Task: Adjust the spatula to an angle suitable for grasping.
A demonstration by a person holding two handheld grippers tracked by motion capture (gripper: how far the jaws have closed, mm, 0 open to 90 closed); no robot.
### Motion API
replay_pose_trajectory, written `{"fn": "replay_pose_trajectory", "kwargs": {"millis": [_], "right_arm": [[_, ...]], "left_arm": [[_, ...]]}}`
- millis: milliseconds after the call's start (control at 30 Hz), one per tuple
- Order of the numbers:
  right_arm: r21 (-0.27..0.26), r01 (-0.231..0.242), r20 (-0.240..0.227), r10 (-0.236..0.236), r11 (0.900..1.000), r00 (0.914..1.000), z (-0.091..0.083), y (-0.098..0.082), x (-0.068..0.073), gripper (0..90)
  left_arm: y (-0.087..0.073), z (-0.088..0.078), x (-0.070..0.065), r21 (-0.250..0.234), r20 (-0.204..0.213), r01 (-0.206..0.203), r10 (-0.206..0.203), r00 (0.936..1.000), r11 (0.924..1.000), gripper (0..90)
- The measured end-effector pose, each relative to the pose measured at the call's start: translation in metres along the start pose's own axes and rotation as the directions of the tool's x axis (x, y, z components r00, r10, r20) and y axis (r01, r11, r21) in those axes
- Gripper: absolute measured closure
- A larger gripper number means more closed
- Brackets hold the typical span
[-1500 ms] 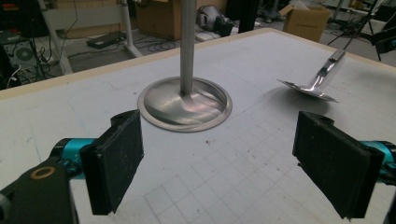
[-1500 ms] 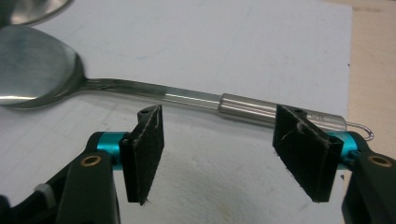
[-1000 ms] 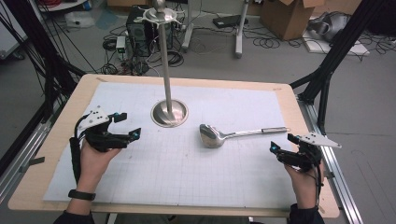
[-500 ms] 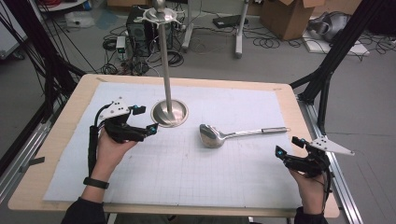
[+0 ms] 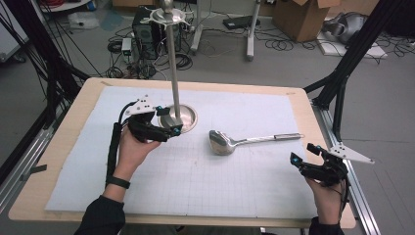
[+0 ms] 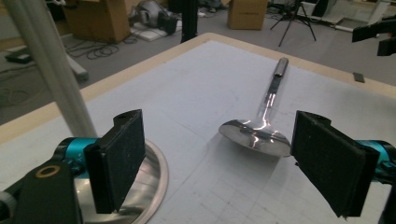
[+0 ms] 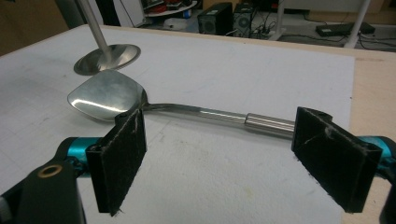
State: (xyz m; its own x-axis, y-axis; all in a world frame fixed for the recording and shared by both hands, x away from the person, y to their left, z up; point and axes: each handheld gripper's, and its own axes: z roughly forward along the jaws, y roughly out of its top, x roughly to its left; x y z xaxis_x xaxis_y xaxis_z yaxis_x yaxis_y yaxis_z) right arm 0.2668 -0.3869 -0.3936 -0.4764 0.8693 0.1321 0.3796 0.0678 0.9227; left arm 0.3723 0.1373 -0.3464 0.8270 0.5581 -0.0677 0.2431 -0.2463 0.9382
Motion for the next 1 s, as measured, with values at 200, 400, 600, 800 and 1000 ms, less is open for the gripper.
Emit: {"fn": "replay_pose_trajectory", "kwargs": {"millis": [200, 400, 600, 800, 1000], "right_arm": [[-0.002, -0.004, -0.004, 0.004, 1.000, 1.0000, 0.000, -0.001, -0.001, 16.6], [-0.010, -0.011, -0.008, 0.011, 1.000, 0.9999, -0.001, -0.001, -0.003, 16.8], [-0.018, -0.020, -0.015, 0.019, 1.000, 0.9997, -0.002, -0.001, -0.005, 16.8], [-0.018, -0.020, -0.020, 0.019, 1.000, 0.9996, -0.003, -0.001, -0.006, 17.0], [-0.024, -0.030, -0.026, 0.029, 0.999, 0.9992, -0.004, -0.001, -0.008, 17.0]], "left_arm": [[0.010, 0.017, -0.005, -0.023, -0.017, -0.013, 0.013, 0.9998, 0.9997, 22.9], [0.021, 0.040, -0.013, 0.007, 0.016, -0.049, 0.048, 0.9987, 0.9988, 22.9], [0.033, 0.069, -0.020, 0.054, 0.073, -0.092, 0.088, 0.9934, 0.9943, 21.6], [0.039, 0.098, -0.026, 0.087, 0.117, -0.126, 0.115, 0.9864, 0.9882, 18.7], [0.039, 0.125, -0.030, 0.134, 0.168, -0.141, 0.118, 0.9788, 0.9809, 18.2]]}}
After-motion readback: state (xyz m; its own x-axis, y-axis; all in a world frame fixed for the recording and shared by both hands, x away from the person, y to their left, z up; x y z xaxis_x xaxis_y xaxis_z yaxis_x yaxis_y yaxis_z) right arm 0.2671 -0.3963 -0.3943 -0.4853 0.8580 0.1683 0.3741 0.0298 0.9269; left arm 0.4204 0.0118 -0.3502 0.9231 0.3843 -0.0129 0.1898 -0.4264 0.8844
